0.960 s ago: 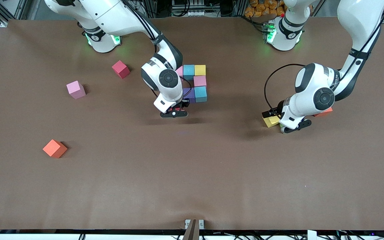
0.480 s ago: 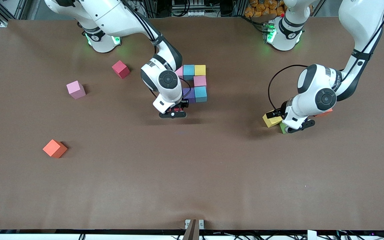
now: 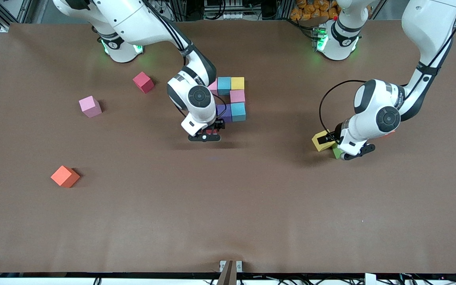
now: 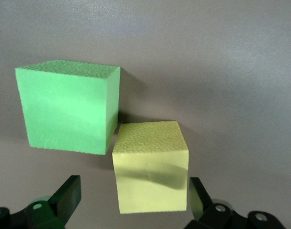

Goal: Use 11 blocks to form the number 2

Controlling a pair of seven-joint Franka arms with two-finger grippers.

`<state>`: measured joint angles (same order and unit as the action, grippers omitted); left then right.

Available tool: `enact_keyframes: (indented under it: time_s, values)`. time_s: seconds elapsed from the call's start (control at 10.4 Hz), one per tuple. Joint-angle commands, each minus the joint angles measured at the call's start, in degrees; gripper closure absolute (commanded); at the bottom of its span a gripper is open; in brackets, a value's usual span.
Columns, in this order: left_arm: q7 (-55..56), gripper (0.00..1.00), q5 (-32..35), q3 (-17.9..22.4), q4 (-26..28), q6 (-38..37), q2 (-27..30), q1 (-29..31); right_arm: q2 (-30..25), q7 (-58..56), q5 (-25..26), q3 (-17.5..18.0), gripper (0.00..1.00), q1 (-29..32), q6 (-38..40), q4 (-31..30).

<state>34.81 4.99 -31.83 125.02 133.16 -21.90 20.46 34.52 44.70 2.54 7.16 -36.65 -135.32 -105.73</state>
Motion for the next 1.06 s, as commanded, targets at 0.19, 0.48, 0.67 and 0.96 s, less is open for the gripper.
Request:
enact_keyframes:
  time_s: [0.19, 0.48, 0.67, 0.96]
  values:
    - [0.3, 0.0, -2.5, 1.9, 0.2, 2.8, -0.9, -2.6, -5.3, 0.9, 0.4, 0.5, 0.0, 2.7, 5.1, -0.1]
    - [0.2, 0.0, -2.5, 3.4, 0.1, 3.2, -1.8, -4.2, -7.0, -5.4, 0.4, 0.7, 0.0, 8.6, 8.7, -0.1]
    - [0.2, 0.01, -2.4, 4.7, -0.1, 3.4, -2.8, -5.5, -8.0, -12.8, 0.4, 0.6, 0.0, 14.0, 10.9, 0.2]
    - [0.2, 0.18, -2.4, 5.0, -0.4, 4.3, -3.9, -6.7, -5.4, -31.1, 0.4, 0.4, 0.0, 23.6, 11.0, 4.7]
